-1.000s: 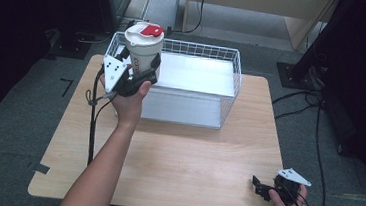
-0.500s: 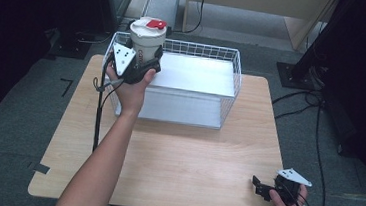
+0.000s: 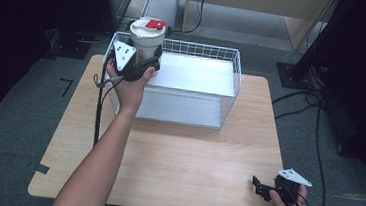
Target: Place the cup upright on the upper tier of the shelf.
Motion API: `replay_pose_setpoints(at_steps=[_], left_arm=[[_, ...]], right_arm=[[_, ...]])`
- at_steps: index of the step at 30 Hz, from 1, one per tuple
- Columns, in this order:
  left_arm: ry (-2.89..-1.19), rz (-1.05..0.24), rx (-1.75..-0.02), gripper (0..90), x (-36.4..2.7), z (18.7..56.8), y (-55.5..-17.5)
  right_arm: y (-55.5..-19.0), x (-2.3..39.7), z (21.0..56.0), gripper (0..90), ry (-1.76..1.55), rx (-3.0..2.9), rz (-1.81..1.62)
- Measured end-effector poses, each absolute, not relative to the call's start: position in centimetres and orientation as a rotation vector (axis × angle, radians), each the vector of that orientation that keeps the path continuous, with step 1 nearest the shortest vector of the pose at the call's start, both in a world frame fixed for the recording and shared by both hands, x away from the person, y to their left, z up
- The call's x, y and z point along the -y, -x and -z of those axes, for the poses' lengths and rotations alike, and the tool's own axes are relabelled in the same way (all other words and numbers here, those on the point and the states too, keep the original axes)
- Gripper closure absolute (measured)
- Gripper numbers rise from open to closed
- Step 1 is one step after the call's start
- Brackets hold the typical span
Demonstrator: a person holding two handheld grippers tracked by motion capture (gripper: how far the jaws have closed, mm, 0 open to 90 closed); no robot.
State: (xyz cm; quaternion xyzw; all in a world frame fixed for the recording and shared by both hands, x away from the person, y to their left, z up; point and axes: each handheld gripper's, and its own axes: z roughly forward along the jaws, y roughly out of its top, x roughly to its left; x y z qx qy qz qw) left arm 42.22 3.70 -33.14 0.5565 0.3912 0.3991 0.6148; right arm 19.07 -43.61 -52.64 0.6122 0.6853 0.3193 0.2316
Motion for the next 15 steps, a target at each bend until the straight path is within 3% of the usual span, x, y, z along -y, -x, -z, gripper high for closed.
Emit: replay_pose_setpoints(at_steps=[6,15], left_arm=[[-1.31,-0.933,-0.882,12.1,-3.6,33.2,-41.7],[-1.331,-0.815,-0.891,10.0,-4.8,33.0,-41.4]], right_arm=[[-19.0,43.6,52.6,0.0,-1.681,-1.888,-0.877],[-19.0,43.5,52.7,0.0,-1.677,-1.887,-0.872]])
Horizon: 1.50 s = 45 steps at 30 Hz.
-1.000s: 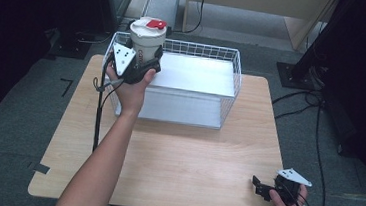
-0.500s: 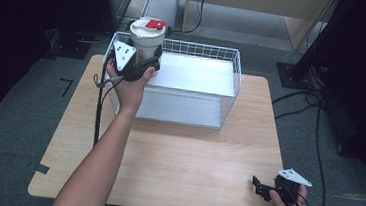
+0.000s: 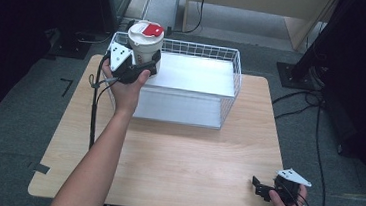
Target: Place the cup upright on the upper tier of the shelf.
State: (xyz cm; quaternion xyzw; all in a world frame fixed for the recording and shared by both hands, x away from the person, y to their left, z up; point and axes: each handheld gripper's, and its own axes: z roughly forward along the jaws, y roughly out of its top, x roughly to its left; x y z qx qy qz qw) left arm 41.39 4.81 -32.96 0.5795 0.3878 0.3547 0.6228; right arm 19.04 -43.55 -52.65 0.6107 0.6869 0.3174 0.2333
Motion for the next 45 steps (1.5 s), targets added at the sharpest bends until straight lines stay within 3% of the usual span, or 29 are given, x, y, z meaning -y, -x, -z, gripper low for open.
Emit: replay_pose_setpoints(at_steps=[4,7,22,45], left_arm=[[-1.331,-0.796,-0.88,7.1,-4.9,32.9,-41.3],[-1.345,-0.772,-0.847,0.1,-5.1,33.0,-41.2],[-1.33,-0.818,-0.865,0.0,-6.2,34.3,-39.8],[-1.346,-0.878,-0.844,0.0,-8.6,37.9,-33.9]], right_arm=[[-19.1,43.5,52.7,0.0,-1.678,-1.886,-0.872],[-19.0,43.6,52.6,0.0,-1.678,-1.888,-0.874],[-19.0,43.6,52.6,0.0,-1.68,-1.889,-0.877],[-19.0,43.4,52.6,0.0,-1.677,-1.892,-0.855]])
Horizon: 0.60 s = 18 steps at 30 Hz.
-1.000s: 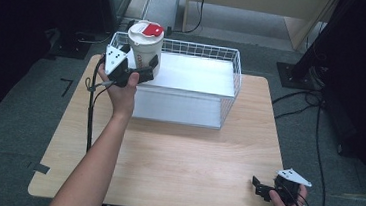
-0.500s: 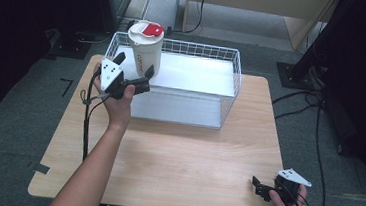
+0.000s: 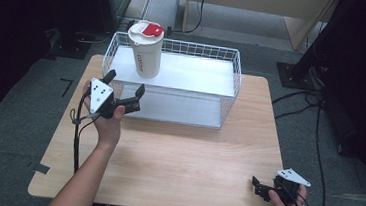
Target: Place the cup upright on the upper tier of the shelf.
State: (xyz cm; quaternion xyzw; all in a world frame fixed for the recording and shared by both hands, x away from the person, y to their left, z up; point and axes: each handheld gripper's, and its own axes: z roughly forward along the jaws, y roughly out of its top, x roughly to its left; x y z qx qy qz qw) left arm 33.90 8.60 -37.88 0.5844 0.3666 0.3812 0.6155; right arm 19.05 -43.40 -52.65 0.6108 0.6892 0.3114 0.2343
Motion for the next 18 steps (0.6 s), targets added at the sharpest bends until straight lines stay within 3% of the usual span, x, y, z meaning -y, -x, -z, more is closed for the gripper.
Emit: replay_pose_setpoints(at_steps=[18], left_arm=[[-1.36,-0.907,-0.848,0.0,-11.9,39.0,-28.1]], right_arm=[[-20.2,41.5,52.7,0.0,-1.699,-1.85,-0.797]])
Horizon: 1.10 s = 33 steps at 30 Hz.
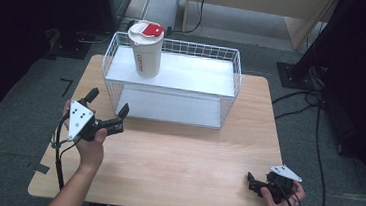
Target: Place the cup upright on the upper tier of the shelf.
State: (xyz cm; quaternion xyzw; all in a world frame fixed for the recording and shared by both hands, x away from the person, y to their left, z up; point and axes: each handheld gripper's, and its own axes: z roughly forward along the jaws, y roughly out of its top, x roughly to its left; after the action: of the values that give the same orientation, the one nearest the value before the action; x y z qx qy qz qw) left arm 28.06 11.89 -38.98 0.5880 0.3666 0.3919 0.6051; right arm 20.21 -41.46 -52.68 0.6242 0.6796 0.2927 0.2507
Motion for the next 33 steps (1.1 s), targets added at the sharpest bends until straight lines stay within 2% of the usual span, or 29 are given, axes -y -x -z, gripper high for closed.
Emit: replay_pose_setpoints(at_steps=[6,25,33], left_arm=[[-1.392,-0.915,-0.872,0.0,-13.2,39.8,-26.6],[-1.405,-0.857,-1.017,0.0,-18.4,43.7,-22.7],[-1.498,-0.865,-1.093,0.0,-20.3,46.6,-21.6]], right_arm=[[-21.1,40.1,52.7,0.0,-1.726,-1.821,-0.787],[-21.1,40.0,52.7,0.0,-1.727,-1.816,-0.784],[-21.1,40.0,52.7,0.0,-1.726,-1.817,-0.785]])
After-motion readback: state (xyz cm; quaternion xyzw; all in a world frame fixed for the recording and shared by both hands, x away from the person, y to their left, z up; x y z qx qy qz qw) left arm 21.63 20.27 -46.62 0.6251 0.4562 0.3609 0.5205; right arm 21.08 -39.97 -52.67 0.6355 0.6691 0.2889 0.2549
